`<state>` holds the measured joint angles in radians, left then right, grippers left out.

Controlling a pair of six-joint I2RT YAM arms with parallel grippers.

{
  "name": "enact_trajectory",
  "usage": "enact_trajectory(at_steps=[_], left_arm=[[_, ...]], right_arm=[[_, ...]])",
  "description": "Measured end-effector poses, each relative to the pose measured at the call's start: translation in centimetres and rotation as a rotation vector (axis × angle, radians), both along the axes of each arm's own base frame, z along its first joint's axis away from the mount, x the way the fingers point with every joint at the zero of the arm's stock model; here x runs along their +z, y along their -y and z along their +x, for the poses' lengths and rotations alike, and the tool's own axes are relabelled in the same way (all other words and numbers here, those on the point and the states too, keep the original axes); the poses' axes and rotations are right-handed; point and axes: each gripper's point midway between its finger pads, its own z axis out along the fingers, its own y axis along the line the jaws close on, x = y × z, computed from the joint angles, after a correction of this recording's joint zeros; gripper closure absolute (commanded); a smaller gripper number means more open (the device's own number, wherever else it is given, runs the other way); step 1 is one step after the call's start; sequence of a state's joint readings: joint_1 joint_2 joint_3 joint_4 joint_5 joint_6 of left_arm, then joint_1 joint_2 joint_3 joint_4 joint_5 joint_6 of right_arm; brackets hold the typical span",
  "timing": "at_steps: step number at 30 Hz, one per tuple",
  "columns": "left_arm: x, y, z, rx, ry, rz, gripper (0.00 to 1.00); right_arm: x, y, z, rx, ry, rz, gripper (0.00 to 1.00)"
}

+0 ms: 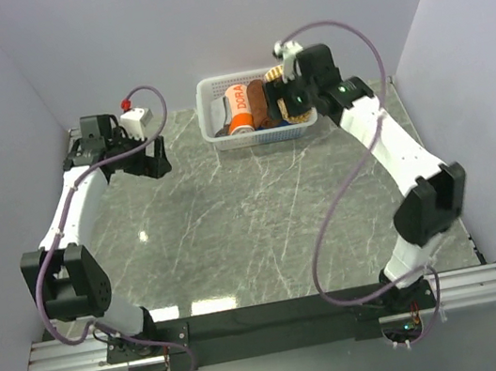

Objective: Roll the towels
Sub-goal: Place the rolled towel into the container

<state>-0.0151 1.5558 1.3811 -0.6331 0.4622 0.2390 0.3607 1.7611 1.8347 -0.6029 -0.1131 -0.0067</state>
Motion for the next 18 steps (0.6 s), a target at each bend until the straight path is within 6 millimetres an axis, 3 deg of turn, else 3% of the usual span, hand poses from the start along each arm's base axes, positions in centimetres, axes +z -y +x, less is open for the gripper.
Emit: enact_trajectory(at_steps=[5,10,13,18], left_arm=[[0.0,2.4,-1.4,-0.004,0.04,0.048,0.01],[-2.3,5.4,-4.5,-0.058,0.006,0.06,0.01],[-4.9,5.3,-5.7,-0.048,-0.05,0.073,0.01],[-8.0,4.8,-7.6,-0.037,-0.129,0.099,0.0]], right_arm=[[-3.3,0.8,-6.7,0.132,-0.123,-0.012,0.12],[-9.5,2.1,-12.7,0.188,-0.295,-0.012,0.12],[-12.1,2.8,-15.3,0.193,-0.365,-0.013,0.12],[-14.2,3.5,-18.3,0.187,-0.398,0.006,0.12]])
